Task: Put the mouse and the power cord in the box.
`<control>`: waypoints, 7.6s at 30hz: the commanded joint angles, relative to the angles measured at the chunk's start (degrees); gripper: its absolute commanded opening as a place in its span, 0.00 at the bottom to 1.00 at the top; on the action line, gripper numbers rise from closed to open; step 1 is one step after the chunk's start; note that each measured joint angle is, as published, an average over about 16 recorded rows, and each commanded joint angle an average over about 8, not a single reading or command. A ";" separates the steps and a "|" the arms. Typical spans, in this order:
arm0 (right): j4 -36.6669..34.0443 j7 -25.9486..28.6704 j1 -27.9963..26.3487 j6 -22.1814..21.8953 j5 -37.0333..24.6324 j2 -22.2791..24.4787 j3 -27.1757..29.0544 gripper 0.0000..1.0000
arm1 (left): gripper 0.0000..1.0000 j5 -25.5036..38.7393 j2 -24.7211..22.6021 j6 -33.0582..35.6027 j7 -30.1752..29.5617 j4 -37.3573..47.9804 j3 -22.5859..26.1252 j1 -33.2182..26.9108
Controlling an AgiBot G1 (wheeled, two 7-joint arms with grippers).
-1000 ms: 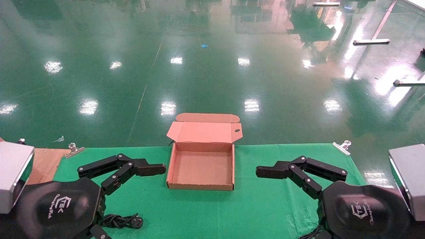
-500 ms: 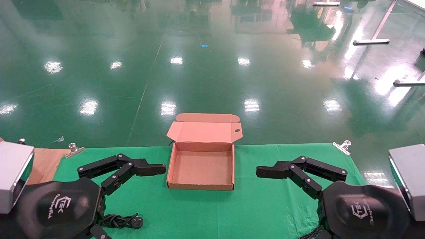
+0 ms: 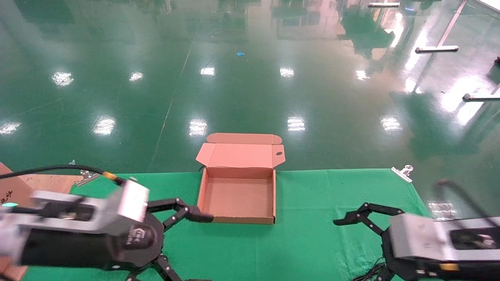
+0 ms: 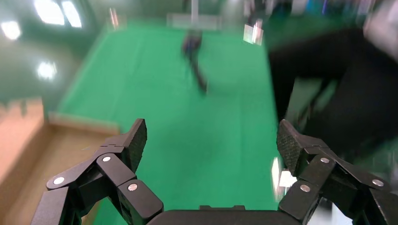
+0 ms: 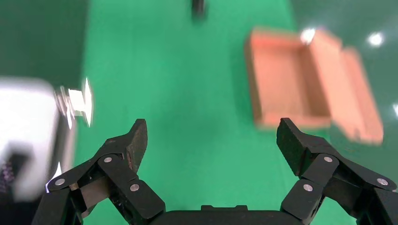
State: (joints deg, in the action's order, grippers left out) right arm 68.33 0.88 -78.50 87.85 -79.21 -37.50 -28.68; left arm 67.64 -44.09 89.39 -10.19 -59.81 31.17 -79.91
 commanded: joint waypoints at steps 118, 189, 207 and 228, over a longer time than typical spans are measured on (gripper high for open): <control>-65.78 -48.52 -27.72 -11.19 -30.62 -30.03 -14.20 0.00 | 0.00 30.82 -18.85 -4.50 35.50 57.84 18.71 -24.40; -54.49 -37.26 -34.04 -16.32 -10.49 -40.05 -27.83 0.00 | 1.00 16.48 -34.19 -54.31 36.25 38.50 27.18 -11.22; -42.36 -30.30 -31.85 -25.02 -7.52 -41.08 -32.80 0.00 | 1.00 9.26 -31.96 -54.35 36.27 44.66 29.00 -15.13; -29.69 -20.75 -25.17 -48.41 -3.57 -41.29 -47.94 0.42 | 1.00 0.19 -20.57 -33.87 49.06 51.47 23.17 -19.40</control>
State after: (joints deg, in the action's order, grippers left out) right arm 38.57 -20.07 -103.80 39.57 -82.75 -78.79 -76.08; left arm 68.00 -64.61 55.27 38.44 -8.46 54.45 -99.32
